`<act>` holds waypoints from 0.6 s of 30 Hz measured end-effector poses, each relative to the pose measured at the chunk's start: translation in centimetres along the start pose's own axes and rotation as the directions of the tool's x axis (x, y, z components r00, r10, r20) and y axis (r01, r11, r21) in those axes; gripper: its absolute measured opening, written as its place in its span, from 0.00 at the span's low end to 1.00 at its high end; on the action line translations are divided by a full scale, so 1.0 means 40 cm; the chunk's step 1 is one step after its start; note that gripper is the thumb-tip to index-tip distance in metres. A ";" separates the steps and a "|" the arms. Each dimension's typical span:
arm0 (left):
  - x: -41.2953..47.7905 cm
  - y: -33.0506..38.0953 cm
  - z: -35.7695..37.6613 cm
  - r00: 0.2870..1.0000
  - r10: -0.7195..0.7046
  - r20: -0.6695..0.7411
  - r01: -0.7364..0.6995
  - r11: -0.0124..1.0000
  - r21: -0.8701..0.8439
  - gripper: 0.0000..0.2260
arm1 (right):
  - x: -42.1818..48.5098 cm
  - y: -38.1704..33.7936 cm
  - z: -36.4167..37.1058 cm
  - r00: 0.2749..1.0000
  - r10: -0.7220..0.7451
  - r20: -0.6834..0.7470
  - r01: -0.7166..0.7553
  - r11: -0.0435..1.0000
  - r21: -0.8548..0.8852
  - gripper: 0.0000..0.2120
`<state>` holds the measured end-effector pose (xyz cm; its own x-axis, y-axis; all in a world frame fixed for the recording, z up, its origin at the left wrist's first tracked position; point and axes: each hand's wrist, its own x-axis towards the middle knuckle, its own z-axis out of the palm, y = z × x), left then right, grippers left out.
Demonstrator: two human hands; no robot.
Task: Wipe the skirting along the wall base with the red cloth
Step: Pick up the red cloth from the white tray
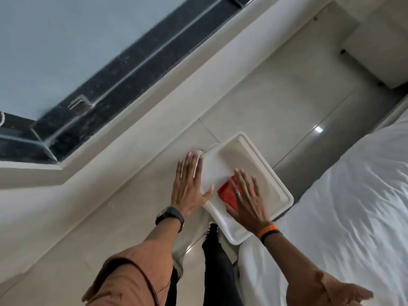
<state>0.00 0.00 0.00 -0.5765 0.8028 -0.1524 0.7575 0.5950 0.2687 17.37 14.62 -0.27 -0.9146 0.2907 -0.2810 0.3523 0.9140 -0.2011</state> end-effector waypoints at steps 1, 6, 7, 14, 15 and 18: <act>-0.006 0.002 0.010 0.999 -0.022 0.024 0.022 1.000 0.006 0.43 | -0.004 -0.002 0.011 0.999 0.038 0.031 -0.037 0.999 -0.007 0.42; -0.046 0.004 0.039 0.988 -0.104 0.117 0.103 0.995 0.012 0.46 | -0.019 -0.011 0.056 0.983 0.158 0.092 -0.159 0.987 -0.003 0.37; -0.050 0.002 0.047 0.987 -0.110 0.118 0.109 0.994 0.009 0.47 | -0.016 -0.013 0.061 0.983 0.157 0.095 -0.157 0.988 -0.007 0.37; -0.057 -0.005 0.080 0.989 -0.117 0.092 0.117 0.993 0.006 0.49 | 0.005 -0.033 0.082 0.988 0.156 0.018 -0.155 0.987 -0.034 0.31; -0.058 -0.005 0.081 0.989 -0.117 0.092 0.117 0.993 0.003 0.49 | 0.009 -0.037 0.082 0.985 0.169 -0.021 -0.169 0.986 -0.005 0.29; -0.065 -0.001 0.073 0.989 -0.117 0.086 0.116 0.993 0.017 0.50 | 0.025 -0.047 0.070 0.976 0.207 -0.062 -0.203 0.977 0.059 0.23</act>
<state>2.37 -2.00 -2.38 -0.6323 0.7282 -0.2644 0.6906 0.6845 0.2336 16.34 12.42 -2.82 -0.8323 0.4905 -0.2581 0.5421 0.8174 -0.1948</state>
